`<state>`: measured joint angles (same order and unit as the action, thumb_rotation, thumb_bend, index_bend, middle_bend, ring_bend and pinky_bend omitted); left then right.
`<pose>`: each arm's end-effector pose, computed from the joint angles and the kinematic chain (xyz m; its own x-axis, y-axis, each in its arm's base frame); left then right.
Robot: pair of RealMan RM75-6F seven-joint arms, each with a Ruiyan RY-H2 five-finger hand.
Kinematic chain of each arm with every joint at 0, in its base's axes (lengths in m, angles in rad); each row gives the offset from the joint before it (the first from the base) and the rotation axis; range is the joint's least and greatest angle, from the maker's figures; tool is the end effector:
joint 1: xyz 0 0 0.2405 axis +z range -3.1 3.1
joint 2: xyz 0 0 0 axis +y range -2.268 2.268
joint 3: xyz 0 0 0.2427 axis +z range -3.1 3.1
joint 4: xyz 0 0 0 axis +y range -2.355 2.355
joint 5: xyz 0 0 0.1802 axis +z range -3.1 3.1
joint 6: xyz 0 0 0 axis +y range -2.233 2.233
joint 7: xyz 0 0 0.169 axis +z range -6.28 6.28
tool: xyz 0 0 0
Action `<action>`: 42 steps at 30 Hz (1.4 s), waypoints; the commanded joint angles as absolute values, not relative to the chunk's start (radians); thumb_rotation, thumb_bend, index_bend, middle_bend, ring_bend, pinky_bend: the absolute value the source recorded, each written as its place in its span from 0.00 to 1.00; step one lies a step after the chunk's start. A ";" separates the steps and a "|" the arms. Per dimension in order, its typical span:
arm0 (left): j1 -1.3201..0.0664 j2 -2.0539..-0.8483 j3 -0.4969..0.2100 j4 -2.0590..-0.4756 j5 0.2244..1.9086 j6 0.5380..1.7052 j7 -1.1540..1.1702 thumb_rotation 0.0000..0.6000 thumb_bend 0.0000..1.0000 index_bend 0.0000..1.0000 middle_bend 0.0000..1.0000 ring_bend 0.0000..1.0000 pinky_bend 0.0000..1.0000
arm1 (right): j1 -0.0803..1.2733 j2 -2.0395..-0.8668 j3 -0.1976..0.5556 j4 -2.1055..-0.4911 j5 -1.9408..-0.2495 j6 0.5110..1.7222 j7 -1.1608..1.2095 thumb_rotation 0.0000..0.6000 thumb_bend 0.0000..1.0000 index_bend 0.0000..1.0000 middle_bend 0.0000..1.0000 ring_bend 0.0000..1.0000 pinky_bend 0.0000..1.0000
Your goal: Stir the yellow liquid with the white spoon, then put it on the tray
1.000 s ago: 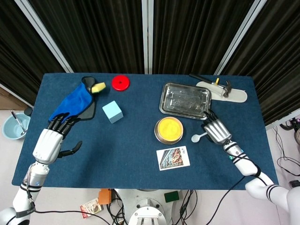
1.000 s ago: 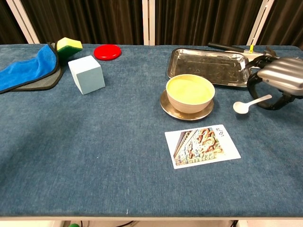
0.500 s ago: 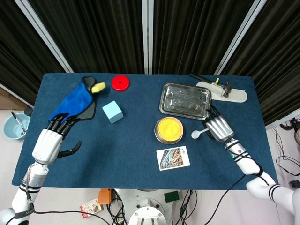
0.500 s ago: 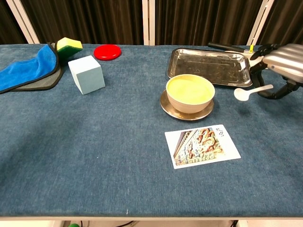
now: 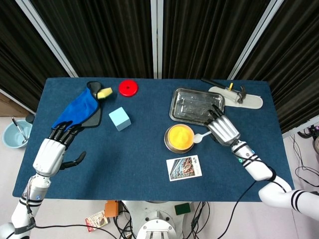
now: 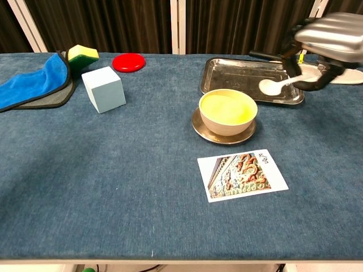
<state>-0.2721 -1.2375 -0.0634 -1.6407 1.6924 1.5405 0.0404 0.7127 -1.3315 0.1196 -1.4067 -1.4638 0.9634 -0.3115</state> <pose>-0.1968 0.2407 0.1460 0.2808 -0.1180 0.9525 0.8763 -0.3733 -0.3045 -0.1569 -0.3593 0.0673 0.7301 -0.0056 0.6834 -0.5806 -0.5326 0.6159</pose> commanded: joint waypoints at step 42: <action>-0.225 -1.272 -0.052 -1.525 1.673 1.591 -0.075 0.70 0.29 0.19 0.17 0.10 0.14 | 0.959 -1.478 0.069 -1.428 -1.150 0.880 -0.757 1.00 0.32 0.49 0.40 0.09 0.06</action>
